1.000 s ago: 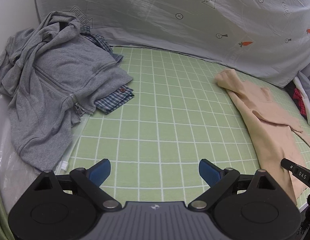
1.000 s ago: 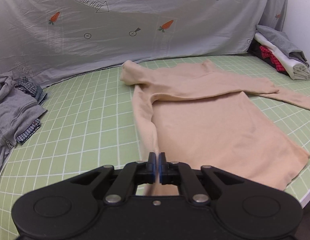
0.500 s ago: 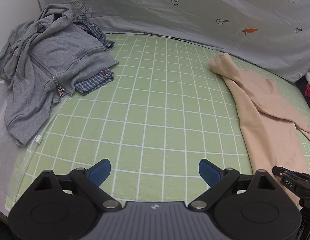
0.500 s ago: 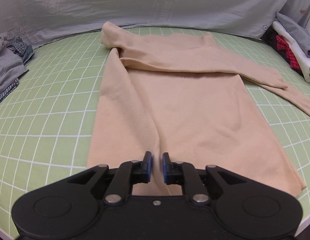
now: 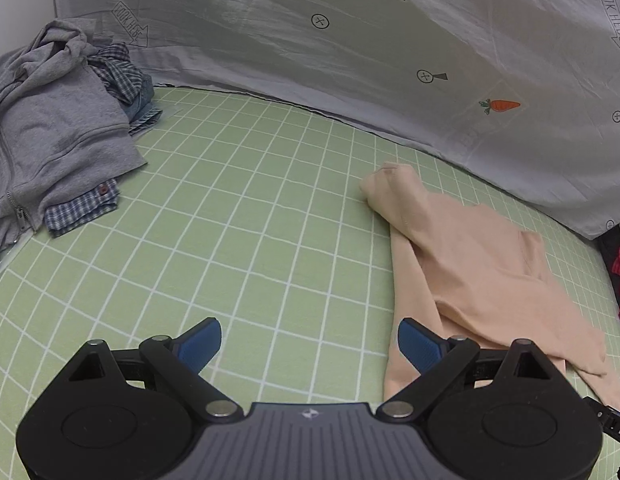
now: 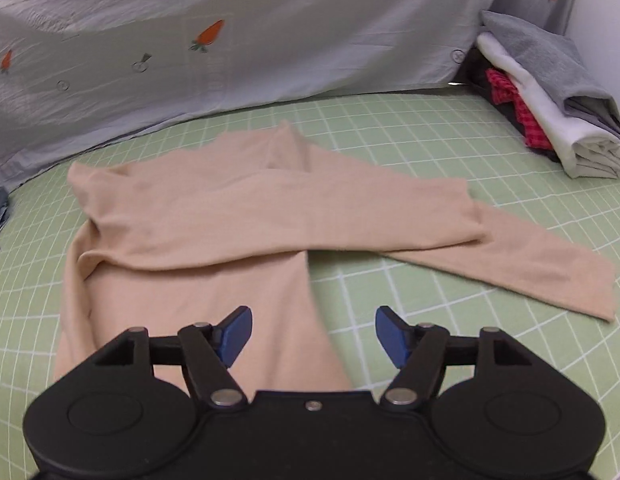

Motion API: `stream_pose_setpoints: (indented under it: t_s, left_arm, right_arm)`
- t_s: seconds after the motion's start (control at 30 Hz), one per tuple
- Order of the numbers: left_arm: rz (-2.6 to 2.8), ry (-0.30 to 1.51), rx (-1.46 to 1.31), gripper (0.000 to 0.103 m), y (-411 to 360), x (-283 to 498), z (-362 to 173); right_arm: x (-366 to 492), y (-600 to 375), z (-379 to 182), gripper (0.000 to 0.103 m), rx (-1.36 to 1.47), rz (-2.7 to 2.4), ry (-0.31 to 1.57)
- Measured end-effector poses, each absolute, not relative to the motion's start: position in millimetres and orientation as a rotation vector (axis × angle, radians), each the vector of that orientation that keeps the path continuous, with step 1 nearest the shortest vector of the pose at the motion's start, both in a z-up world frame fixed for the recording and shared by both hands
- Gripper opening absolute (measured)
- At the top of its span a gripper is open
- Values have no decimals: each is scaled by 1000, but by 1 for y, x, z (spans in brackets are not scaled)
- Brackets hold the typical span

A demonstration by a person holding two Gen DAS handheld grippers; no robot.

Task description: Fold clothes

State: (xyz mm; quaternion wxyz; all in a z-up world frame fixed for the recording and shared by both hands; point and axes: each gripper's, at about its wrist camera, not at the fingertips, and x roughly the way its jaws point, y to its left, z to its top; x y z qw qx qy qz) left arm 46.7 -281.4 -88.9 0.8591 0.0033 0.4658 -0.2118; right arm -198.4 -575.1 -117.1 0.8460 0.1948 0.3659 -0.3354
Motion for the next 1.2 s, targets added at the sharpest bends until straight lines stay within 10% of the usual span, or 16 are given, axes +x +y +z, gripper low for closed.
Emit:
stream_pose_setpoints:
  t_s: [0.3, 0.57, 0.73, 0.8, 1.2]
  left_arm:
    - [-457, 1027, -16, 92, -376, 128, -111]
    - [-473, 1093, -95, 52, -412, 191, -137]
    - [-485, 1121, -129, 12, -425, 212, -147]
    - [-505, 1104, -118, 10, -432, 215, -145]
    - [-551, 952, 240, 12, -524, 229, -112]
  right_arm:
    - [-188, -710, -132, 71, 619, -953, 710]
    - [-166, -746, -155, 67, 590, -910, 758]
    - [-157, -748, -155, 16, 514, -892, 776]
    - [-157, -750, -152, 3, 506, -866, 770]
    - [-159, -772, -104, 3, 438, -934, 616]
